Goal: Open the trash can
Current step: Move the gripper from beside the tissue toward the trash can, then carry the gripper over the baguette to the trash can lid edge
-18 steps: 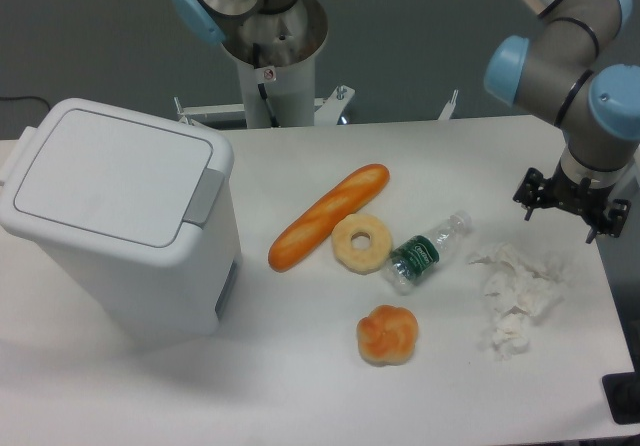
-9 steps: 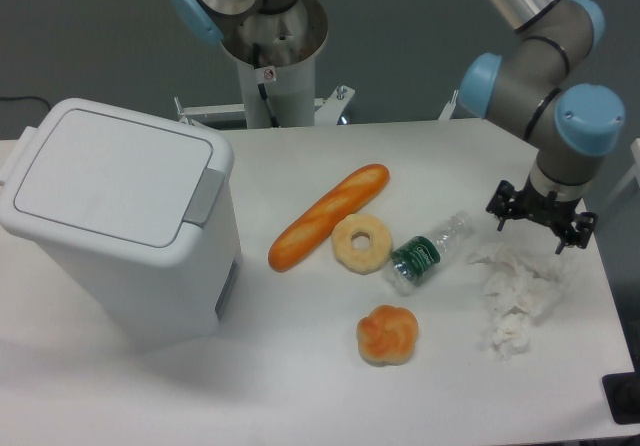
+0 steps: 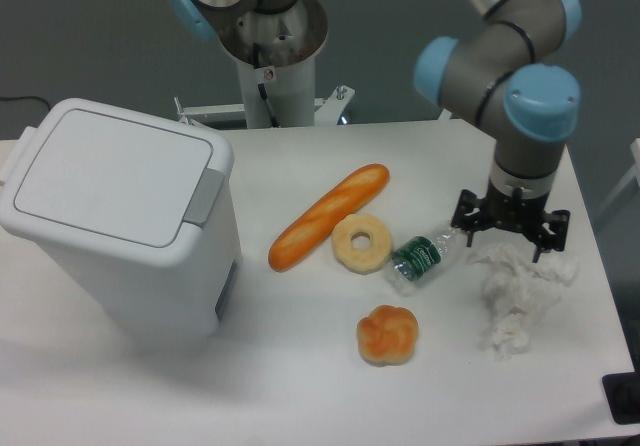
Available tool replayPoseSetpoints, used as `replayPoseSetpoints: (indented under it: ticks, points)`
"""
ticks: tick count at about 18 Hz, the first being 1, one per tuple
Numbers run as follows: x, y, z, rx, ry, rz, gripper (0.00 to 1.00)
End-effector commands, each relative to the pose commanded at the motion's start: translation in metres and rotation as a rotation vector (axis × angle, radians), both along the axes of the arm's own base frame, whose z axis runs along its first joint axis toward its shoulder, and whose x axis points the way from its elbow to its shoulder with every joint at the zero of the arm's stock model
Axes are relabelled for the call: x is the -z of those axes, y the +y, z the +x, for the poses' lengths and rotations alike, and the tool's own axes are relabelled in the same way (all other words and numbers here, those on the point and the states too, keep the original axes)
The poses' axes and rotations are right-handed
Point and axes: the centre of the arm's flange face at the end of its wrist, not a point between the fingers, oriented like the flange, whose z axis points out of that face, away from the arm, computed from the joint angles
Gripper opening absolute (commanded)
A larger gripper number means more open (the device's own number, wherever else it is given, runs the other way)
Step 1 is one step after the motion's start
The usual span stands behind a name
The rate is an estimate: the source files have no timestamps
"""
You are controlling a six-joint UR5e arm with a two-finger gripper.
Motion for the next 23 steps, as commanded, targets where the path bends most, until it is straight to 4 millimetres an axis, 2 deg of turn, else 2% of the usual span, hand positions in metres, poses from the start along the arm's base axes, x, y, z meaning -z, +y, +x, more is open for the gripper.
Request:
replayPoseSetpoints:
  ticks: [4, 6, 7, 8, 11, 17, 19, 23]
  points:
    - [-0.021, 0.018, 0.037, -0.08, -0.064, 0.006, 0.53]
    - [-0.028, 0.025, 0.052, -0.1, -0.099, 0.03, 0.15]
    - [-0.039, 0.027, 0.065, -0.097, -0.107, 0.058, 0.04]
    - [-0.051, 0.026, 0.077, -0.086, -0.106, 0.08, 0.0]
    - [-0.077, 0.022, 0.105, -0.144, -0.137, 0.172, 0.0]
    - [-0.101, 0.028, 0.124, -0.214, -0.225, 0.309, 0.0]
    - [-0.12, 0.03, 0.139, -0.222, -0.233, 0.352, 0.0]
    - [-0.141, 0.043, 0.173, -0.232, -0.26, 0.396, 0.0]
